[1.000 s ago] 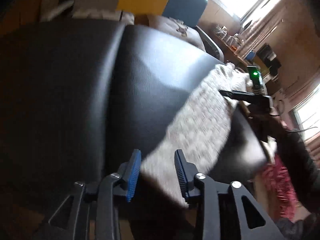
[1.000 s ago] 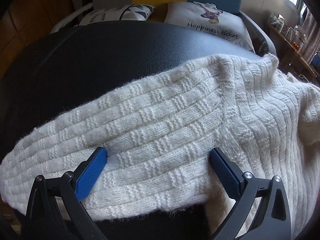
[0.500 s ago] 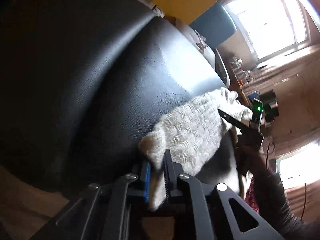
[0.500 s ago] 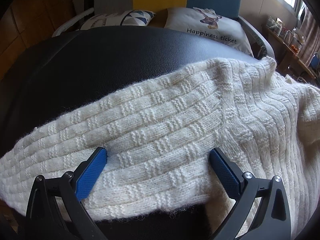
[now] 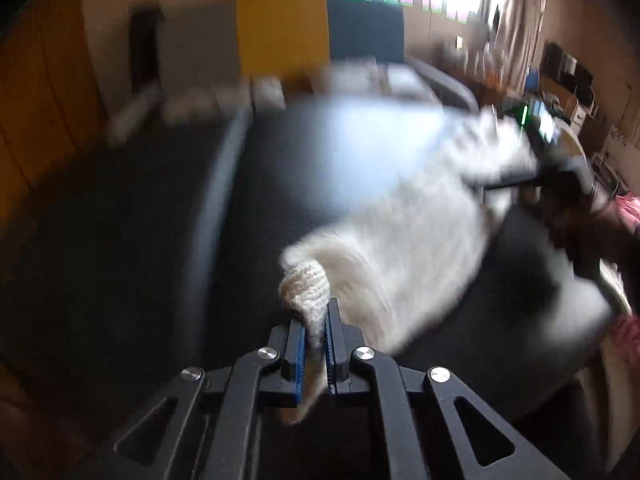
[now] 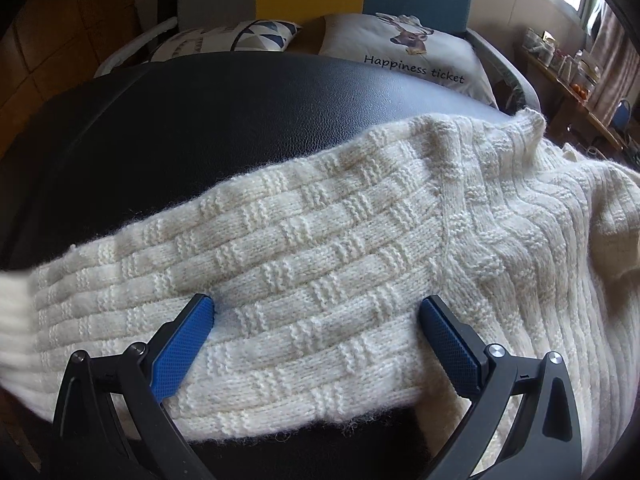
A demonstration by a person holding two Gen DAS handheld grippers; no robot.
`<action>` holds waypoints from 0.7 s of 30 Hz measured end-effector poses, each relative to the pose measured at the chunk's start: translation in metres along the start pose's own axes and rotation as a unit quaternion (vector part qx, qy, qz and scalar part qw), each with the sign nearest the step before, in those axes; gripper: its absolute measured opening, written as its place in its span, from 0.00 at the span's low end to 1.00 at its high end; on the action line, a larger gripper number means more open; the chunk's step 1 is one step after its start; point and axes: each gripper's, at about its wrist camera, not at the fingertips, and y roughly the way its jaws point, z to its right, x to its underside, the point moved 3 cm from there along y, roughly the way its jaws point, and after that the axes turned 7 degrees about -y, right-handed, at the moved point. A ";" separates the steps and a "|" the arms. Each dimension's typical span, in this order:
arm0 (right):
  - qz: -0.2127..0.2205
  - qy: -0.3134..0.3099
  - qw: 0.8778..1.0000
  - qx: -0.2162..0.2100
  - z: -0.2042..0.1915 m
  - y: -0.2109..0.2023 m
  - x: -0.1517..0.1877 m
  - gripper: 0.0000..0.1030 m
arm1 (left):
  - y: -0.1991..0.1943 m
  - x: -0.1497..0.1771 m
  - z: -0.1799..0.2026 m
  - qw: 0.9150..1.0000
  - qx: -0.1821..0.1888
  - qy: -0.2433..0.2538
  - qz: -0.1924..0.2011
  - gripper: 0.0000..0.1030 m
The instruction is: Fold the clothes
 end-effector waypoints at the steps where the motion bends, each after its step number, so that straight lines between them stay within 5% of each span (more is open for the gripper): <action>1: 0.001 0.000 1.000 0.000 0.000 0.000 0.000 1.00 | 0.001 0.000 0.005 1.000 -0.012 0.024 0.000 0.07; 2: 0.003 -0.001 1.000 -0.001 0.000 0.000 0.001 1.00 | 0.002 0.000 0.010 0.999 -0.019 0.042 -0.001 0.07; 5: 0.007 -0.001 1.000 0.000 0.000 -0.001 0.002 1.00 | -0.014 -0.004 -0.012 0.994 0.093 -0.057 -0.020 0.15; 9: 0.008 -0.001 1.000 0.001 0.003 -0.002 0.005 1.00 | -0.027 -0.007 -0.058 0.983 0.107 -0.145 -0.019 0.22; 13: 0.010 0.000 1.000 0.003 0.000 -0.003 0.006 1.00 | -0.027 -0.001 -0.086 0.976 0.111 -0.183 -0.029 0.28; 17: 0.006 0.002 1.000 0.004 -0.001 -0.003 0.005 1.00 | -0.011 0.016 -0.100 0.958 0.149 -0.232 -0.074 0.31; 21: 0.006 0.001 1.000 0.004 0.001 -0.002 0.005 1.00 | -0.003 0.008 -0.082 0.969 0.114 -0.210 -0.061 0.32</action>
